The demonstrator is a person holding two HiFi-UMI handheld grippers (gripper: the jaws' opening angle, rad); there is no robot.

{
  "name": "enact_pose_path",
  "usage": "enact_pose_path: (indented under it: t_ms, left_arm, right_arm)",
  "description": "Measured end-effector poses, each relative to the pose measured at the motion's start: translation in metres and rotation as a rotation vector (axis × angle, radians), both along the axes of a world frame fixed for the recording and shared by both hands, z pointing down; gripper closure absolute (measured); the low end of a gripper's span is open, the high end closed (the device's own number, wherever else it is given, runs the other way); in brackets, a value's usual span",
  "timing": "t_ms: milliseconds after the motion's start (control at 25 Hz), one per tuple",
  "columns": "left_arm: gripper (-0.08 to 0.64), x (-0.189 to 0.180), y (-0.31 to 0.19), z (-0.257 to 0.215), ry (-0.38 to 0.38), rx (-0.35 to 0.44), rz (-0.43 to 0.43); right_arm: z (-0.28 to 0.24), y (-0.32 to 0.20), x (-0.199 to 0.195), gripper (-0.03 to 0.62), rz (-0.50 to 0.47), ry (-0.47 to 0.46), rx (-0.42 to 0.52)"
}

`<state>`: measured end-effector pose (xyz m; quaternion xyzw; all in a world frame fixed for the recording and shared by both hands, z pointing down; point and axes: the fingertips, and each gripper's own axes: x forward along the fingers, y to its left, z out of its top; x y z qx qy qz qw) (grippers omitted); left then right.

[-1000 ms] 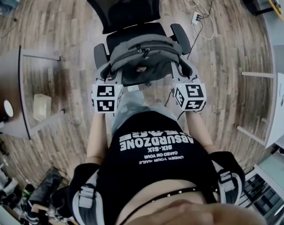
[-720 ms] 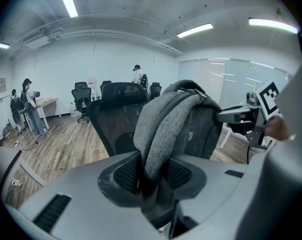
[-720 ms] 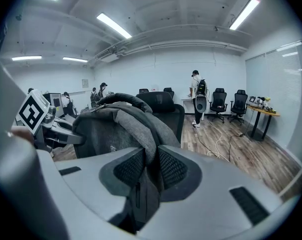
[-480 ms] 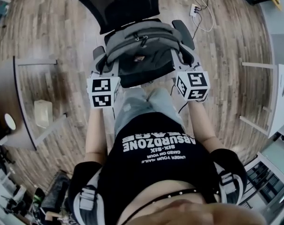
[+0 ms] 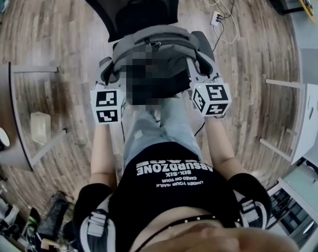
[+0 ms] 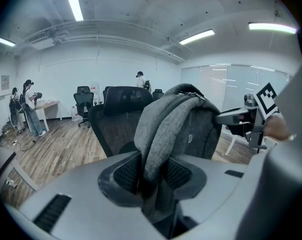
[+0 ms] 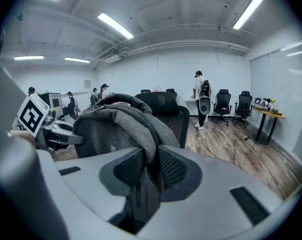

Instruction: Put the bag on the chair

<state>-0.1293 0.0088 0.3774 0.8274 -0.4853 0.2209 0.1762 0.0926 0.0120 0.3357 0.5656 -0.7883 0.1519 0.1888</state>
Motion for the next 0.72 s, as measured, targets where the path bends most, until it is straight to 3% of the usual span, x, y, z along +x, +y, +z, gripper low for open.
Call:
enact_pose_path:
  t_ms: [720]
  left_arm:
    - [0.434, -0.001, -0.057, 0.047, -0.005, -0.044, -0.078]
  right_arm:
    - [0.052, -0.070, 0.000, 0.499, -0.072, -0.038, -0.069]
